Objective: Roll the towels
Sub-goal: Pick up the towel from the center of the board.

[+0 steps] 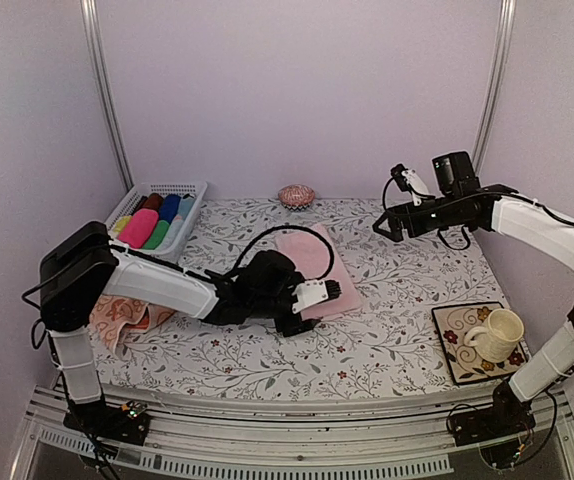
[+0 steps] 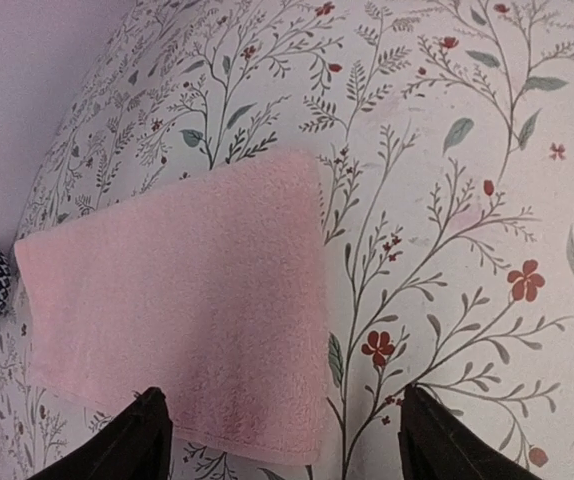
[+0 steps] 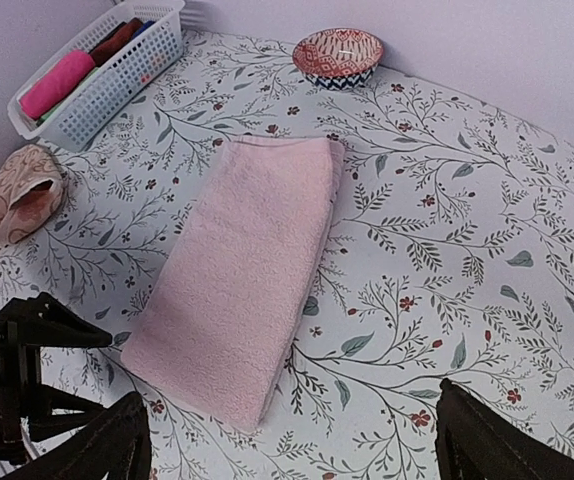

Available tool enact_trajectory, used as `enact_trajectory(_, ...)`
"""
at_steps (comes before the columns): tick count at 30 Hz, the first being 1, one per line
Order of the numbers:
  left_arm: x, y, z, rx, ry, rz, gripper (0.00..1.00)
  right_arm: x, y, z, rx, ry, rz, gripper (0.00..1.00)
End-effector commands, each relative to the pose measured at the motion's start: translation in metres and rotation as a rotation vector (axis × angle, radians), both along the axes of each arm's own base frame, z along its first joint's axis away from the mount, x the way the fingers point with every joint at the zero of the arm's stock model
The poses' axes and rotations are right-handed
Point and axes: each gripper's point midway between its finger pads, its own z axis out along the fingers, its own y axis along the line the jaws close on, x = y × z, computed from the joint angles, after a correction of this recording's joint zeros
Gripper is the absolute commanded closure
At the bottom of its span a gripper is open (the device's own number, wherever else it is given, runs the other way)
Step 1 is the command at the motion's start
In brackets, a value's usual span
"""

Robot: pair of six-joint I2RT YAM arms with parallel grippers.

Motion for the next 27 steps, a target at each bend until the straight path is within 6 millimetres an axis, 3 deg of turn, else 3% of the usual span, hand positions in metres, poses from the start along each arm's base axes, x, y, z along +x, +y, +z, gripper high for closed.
enact_trajectory(1,-0.004,-0.002,-0.011,0.099,-0.116,-0.081,0.25,0.001,-0.01,-0.007,-0.04,-0.002,-0.035,0.01)
enact_trajectory(4,-0.007,-0.001,-0.023,0.152,-0.12,-0.1,0.32,0.0,-0.011,0.001,-0.029,-0.025,-0.041,0.01)
enact_trajectory(6,-0.008,0.004,-0.043,0.212,-0.106,-0.102,0.33,0.0,-0.012,0.004,-0.027,-0.035,-0.044,0.01)
enact_trajectory(15,-0.002,0.016,-0.064,0.309,-0.14,-0.086,0.37,0.001,-0.011,0.013,-0.016,-0.063,-0.046,0.01)
enact_trajectory(26,-0.007,0.018,-0.078,0.337,-0.12,-0.116,0.75,-0.001,0.001,0.028,0.026,-0.134,0.037,0.01)
enact_trajectory(27,-0.008,0.018,-0.077,0.333,-0.114,-0.119,0.79,-0.004,0.004,0.021,0.03,-0.131,0.062,0.01)
